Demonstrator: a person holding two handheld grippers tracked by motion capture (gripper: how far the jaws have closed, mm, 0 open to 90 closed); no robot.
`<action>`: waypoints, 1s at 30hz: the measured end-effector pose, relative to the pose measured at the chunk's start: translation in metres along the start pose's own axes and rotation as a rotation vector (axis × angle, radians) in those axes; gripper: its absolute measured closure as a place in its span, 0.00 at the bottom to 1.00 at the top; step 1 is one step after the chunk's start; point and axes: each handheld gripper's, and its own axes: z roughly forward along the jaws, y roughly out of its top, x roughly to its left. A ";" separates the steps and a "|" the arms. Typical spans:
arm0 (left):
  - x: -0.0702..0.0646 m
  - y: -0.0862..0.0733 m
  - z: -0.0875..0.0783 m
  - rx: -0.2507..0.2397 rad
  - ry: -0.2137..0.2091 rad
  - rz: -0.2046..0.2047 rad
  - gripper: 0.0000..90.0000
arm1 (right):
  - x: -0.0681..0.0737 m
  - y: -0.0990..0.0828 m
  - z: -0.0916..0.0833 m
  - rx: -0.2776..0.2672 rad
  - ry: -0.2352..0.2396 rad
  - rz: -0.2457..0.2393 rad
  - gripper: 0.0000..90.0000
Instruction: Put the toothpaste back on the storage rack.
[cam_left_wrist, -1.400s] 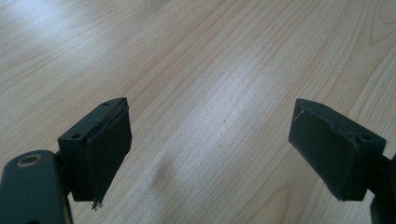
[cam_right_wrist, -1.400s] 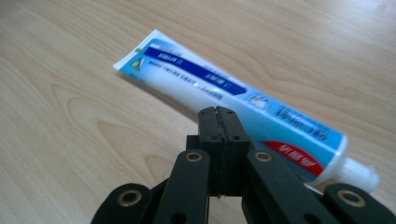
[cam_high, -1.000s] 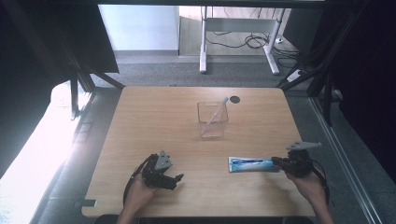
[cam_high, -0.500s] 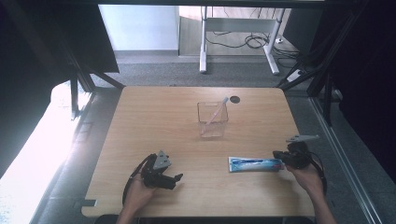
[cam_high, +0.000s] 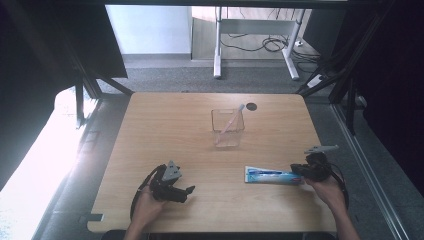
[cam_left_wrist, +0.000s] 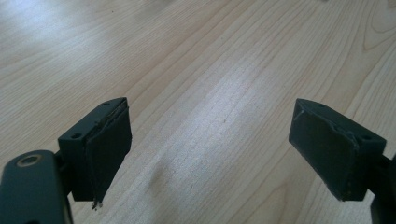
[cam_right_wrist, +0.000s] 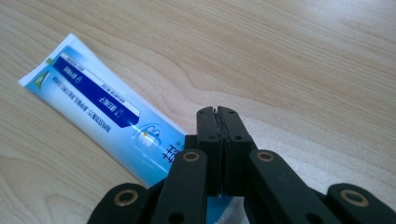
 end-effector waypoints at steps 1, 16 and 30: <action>0.000 0.000 0.000 0.000 0.000 0.000 0.15 | 0.000 -0.001 0.000 -0.002 0.002 -0.004 0.98; 0.000 0.000 -0.001 -0.015 -0.013 -0.002 0.15 | 0.009 -0.016 -0.012 0.017 0.037 -0.026 0.94; 0.001 -0.002 -0.004 -0.027 -0.020 -0.010 0.15 | 0.029 -0.033 -0.021 0.013 0.063 -0.064 0.93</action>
